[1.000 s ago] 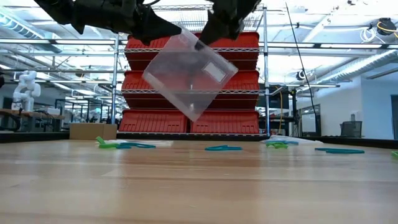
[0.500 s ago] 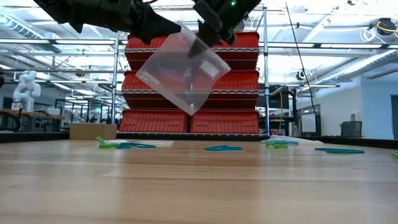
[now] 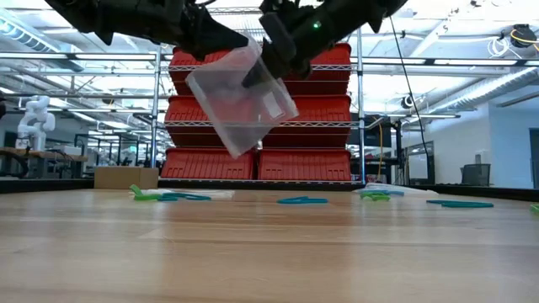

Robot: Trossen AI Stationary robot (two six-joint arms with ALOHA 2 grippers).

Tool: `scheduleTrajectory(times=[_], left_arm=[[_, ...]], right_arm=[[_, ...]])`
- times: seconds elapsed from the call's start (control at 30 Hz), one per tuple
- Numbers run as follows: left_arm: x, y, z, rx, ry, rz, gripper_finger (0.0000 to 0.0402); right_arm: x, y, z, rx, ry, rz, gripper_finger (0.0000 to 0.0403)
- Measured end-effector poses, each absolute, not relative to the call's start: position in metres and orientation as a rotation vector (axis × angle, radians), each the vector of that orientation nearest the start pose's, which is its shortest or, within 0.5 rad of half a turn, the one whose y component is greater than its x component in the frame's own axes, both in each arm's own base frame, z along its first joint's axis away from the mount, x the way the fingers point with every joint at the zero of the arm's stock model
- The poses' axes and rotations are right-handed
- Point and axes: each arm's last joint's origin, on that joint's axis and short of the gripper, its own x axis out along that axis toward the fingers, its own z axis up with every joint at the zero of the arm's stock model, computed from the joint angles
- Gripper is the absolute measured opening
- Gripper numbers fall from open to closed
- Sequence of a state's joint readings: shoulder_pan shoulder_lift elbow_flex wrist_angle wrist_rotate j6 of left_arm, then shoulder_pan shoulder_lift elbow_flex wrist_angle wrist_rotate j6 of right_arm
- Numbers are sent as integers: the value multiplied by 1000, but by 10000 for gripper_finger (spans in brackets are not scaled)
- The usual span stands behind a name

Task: Sort rubber bands
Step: Open the center transparent zip bag

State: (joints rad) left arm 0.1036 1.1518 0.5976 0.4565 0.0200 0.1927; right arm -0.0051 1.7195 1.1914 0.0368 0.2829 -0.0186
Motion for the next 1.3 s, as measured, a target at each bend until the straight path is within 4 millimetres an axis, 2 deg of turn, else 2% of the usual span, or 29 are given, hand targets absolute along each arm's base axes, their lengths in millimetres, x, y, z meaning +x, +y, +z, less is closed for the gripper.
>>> scheduleTrajectory(times=[0.1,0.17,0.5,0.63,0.93,1.07,1.2,1.3], left_arm=[[249,24,257,192,99,79,0],[249,24,258,193,90,85,0],[249,24,260,186,69,91,0],[249,20,260,186,68,78,0],[250,14,263,188,37,54,0],[254,11,264,189,-10,53,0],[263,8,258,189,-29,80,0],[268,7,256,198,-22,108,0]], right_arm=[[387,-10,250,-57,429,-280,7],[387,-9,250,-42,431,-263,25],[388,-15,253,70,377,-298,205],[388,-13,256,70,356,-292,237],[371,6,275,47,391,-238,233],[369,11,279,27,379,-220,229],[373,10,271,-1,409,-224,193],[374,10,271,-8,397,-232,134]])
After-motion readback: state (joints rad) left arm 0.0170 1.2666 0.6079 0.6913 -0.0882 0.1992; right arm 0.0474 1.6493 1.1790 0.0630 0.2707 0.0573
